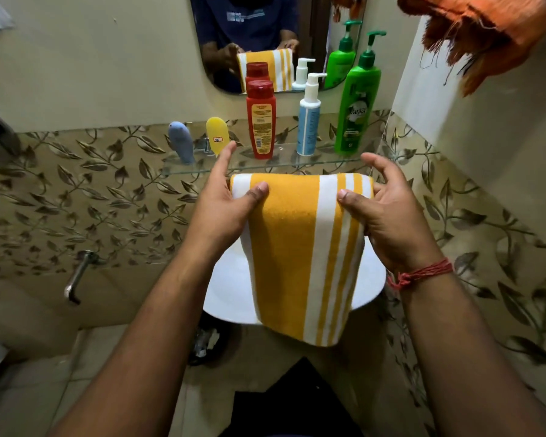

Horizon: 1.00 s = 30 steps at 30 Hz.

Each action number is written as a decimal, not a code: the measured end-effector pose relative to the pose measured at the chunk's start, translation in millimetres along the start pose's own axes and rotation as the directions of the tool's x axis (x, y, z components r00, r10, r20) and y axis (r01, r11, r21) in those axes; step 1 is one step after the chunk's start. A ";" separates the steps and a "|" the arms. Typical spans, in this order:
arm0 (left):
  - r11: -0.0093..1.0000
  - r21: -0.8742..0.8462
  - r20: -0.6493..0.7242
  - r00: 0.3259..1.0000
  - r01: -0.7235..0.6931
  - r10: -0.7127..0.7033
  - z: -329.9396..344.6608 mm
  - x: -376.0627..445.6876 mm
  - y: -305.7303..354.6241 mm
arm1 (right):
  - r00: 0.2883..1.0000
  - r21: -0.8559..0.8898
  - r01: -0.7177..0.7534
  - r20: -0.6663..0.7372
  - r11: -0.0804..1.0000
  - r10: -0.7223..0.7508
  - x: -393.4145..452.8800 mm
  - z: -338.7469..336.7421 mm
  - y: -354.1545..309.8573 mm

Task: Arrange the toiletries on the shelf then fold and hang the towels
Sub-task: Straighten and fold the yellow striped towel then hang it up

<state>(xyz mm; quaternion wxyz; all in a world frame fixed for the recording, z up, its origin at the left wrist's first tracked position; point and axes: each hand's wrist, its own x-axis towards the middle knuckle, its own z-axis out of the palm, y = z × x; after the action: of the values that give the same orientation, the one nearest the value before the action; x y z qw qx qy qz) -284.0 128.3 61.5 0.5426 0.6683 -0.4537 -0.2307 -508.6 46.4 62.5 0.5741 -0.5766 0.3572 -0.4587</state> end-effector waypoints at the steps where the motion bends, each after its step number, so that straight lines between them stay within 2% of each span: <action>1: 1.000 0.024 -0.024 1.000 -0.002 0.002 0.1 0.4 3.4 | 1.000 -0.012 0.015 0.013 1.000 -0.015 -1.5 -0.4 -0.7; 6: 1.000 0.005 -0.143 0.989 0.027 -0.026 1.0 -0.9 18.9 | 0.986 -0.234 0.108 0.147 0.966 -0.074 -8.2 -5.4 -7.4; 10: 0.985 -0.170 0.020 0.999 -0.032 0.036 -0.5 -10.6 21.3 | 0.971 -0.456 0.235 0.158 0.858 -0.182 -8.9 -8.5 -19.5; 12: 0.982 -0.182 0.044 0.997 -0.049 0.058 0.9 -15.0 22.3 | 0.967 -0.517 0.256 0.124 0.817 -0.224 -6.5 -12.0 -22.1; 15: 0.992 -0.092 -0.042 0.996 -0.083 0.080 9.4 -19.4 25.3 | 0.960 -0.558 0.267 0.084 0.786 -0.266 -2.1 -15.4 -23.5; 18: 0.986 0.063 -0.161 0.974 -0.154 0.162 19.4 -22.0 26.7 | 0.954 -0.577 0.265 0.042 0.773 -0.296 1.1 -16.1 -22.9; 20: 0.975 0.106 -0.197 0.957 -0.196 0.213 23.6 -23.2 27.5 | 0.953 -0.569 0.268 0.039 0.778 -0.300 2.2 -17.3 -21.1; 25: 0.958 0.173 -0.221 0.939 -0.228 0.264 25.6 -27.4 30.9 | 0.943 -0.527 0.330 0.153 0.783 -0.294 -5.3 -23.7 -23.0; 27: 0.943 0.223 -0.232 0.926 -0.249 0.299 26.0 -28.3 33.6 | 0.929 -0.564 0.366 0.181 0.740 -0.322 -9.6 -25.5 -24.2; 30: 0.897 0.314 -0.189 0.905 -0.312 0.381 27.2 -22.8 38.6 | 0.895 -0.649 0.407 0.142 0.643 -0.423 -15.0 -23.5 -26.4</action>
<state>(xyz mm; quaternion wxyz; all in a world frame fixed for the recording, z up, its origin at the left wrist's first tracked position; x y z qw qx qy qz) -330.5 133.8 85.2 0.5283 0.6685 -0.5230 0.0207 -538.6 54.9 85.0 0.2066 -0.8029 0.3610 -0.4270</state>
